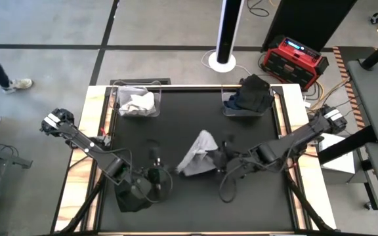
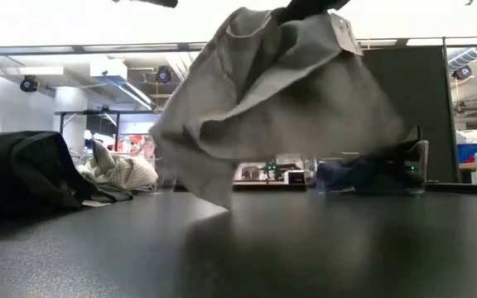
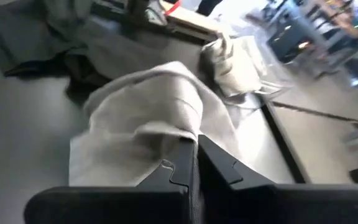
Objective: Sort towels by color in basket
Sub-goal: Put the gray towel into the left transparent bin
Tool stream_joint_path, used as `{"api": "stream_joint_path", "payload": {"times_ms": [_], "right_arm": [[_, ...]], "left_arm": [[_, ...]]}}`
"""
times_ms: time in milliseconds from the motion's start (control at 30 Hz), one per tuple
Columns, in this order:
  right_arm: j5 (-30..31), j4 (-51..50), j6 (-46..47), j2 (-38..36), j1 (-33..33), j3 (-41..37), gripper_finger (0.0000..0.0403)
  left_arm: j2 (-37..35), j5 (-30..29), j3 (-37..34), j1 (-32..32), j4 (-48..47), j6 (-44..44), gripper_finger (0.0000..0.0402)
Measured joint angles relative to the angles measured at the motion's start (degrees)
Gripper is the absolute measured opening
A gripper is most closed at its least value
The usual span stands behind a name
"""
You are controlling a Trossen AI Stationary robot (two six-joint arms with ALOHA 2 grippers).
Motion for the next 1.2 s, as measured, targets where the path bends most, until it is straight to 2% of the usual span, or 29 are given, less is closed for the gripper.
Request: {"api": "stream_joint_path", "payload": {"times_ms": [67, 200, 300, 467, 567, 700, 800, 1200], "right_arm": [[2.38, 0.51, -0.28, -0.46, 0.74, -0.08, 0.0009], [8.16, 1.88, -0.25, -0.21, 2.40, -0.15, 0.0009], [9.88, 3.53, 0.26, 0.00, 2.83, -0.15, 0.0009], [12.40, 6.24, 1.73, 0.03, 2.83, -0.17, 0.0009], [13.10, 6.86, 1.11, 0.04, 2.83, -0.19, 0.0009], [14.10, 7.47, 0.54, 0.04, 2.83, -0.19, 0.0009], [14.23, 7.68, 0.35, 0.04, 2.81, -0.19, 0.0009], [15.86, 7.68, 0.35, 0.04, 2.79, -0.45, 0.0009]], "left_arm": [[0.00, 2.51, -0.91, -0.03, 3.71, 2.01, 0.0022], [0.00, 3.20, -2.80, 0.11, 9.17, 2.26, 0.0049], [0.00, 4.43, -3.74, 0.49, 11.55, 1.55, 0.0079], [1.93, 2.07, -3.84, 1.81, 15.63, -0.60, 0.0145], [2.91, -2.72, -3.91, 2.28, 17.24, -1.76, 0.0186], [3.53, -0.95, -3.91, 3.33, 22.77, -2.38, 0.0222], [3.67, 1.95, -3.91, 3.43, 27.88, -0.32, 0.0232], [6.77, 2.64, -3.88, 7.37, 37.26, -0.23, 0.0233]]}}
